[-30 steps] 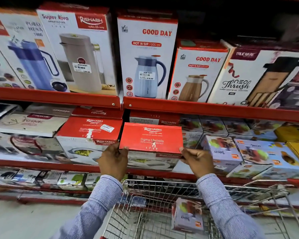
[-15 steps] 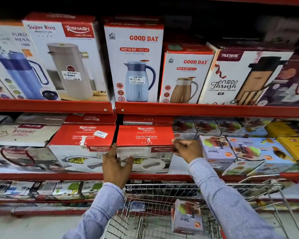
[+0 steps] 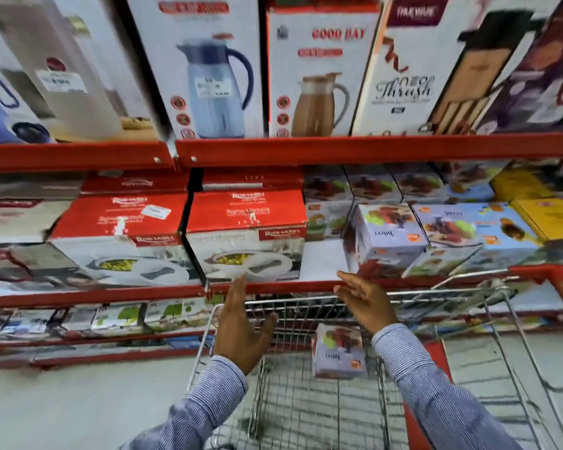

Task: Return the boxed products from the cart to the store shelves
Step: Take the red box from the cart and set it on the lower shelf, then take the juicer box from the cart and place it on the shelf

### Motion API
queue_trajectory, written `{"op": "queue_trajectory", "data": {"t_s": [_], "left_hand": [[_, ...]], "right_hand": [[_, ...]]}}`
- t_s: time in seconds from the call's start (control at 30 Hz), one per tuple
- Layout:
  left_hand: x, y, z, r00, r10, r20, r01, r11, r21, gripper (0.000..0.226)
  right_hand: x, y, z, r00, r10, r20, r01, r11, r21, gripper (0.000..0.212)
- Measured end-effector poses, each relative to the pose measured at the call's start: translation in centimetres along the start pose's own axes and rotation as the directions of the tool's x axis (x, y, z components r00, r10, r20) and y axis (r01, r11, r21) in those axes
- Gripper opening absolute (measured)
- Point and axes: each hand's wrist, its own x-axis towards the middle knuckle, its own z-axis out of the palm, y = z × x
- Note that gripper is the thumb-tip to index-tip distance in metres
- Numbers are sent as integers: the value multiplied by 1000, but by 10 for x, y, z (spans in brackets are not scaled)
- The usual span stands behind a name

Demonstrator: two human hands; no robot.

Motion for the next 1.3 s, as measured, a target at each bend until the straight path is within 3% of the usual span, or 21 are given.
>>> {"op": "queue_trajectory", "data": {"t_s": [0.1, 0.23, 0.3, 0.37, 0.43, 0.47, 0.53, 0.7, 0.8, 0.83, 0.93, 1.07, 1.2, 1.3], "left_hand": [[-8, -3, 38, 988, -33, 149, 29, 999, 28, 94], [-14, -10, 103, 929, -124, 350, 97, 991, 93, 92], [-12, -12, 134, 857, -225, 464, 197, 974, 110, 92], [-9, -13, 165, 740, -343, 579, 370, 926, 76, 85], [-5, -15, 191, 658, -395, 641, 508, 861, 9, 77], [-3, -15, 201, 650, -420, 633, 532, 847, 16, 73], [-1, -19, 217, 647, -448, 617, 544, 838, 38, 64], [0, -11, 229, 604, -484, 633, 651, 758, -42, 25], [-4, -1, 218, 588, -533, 608, 700, 712, -53, 10], [-7, 4, 209, 590, -539, 602, 708, 703, -64, 6], [-16, 9, 184, 619, -545, 565, 708, 699, -102, 28], [-37, 27, 136, 784, -446, 431, 561, 807, -186, 42], [-46, 59, 82, 911, -314, 266, 363, 917, -163, 49], [-41, 86, 48, 954, -241, 179, 274, 943, -189, 46]], "right_hand": [[-7, 59, -9, 986, 160, -51, -161, 986, -36, 33], [-7, 137, -9, 912, 381, -152, -397, 913, -93, 28], [-1, 168, -5, 878, 468, -103, -479, 859, -182, 39], [7, 202, -1, 837, 547, -12, -540, 823, -178, 53], [14, 219, 2, 824, 562, 68, -544, 820, -178, 67], [16, 223, 3, 818, 565, 109, -543, 821, -176, 63], [21, 226, 5, 812, 567, 140, -553, 823, -125, 28], [30, 251, 13, 827, 541, 153, -550, 835, 17, 37], [19, 247, 6, 885, 442, 144, -458, 883, 101, 18], [13, 233, 2, 894, 431, 121, -444, 889, 113, 15], [-1, 196, -12, 928, 369, 53, -371, 928, 21, 25], [-23, 138, -36, 985, 168, 43, -160, 976, -144, 24], [-42, 81, -56, 998, 60, -28, -62, 996, -70, 17], [-48, 42, -67, 997, 12, -70, -11, 1000, 4, 14]]}}
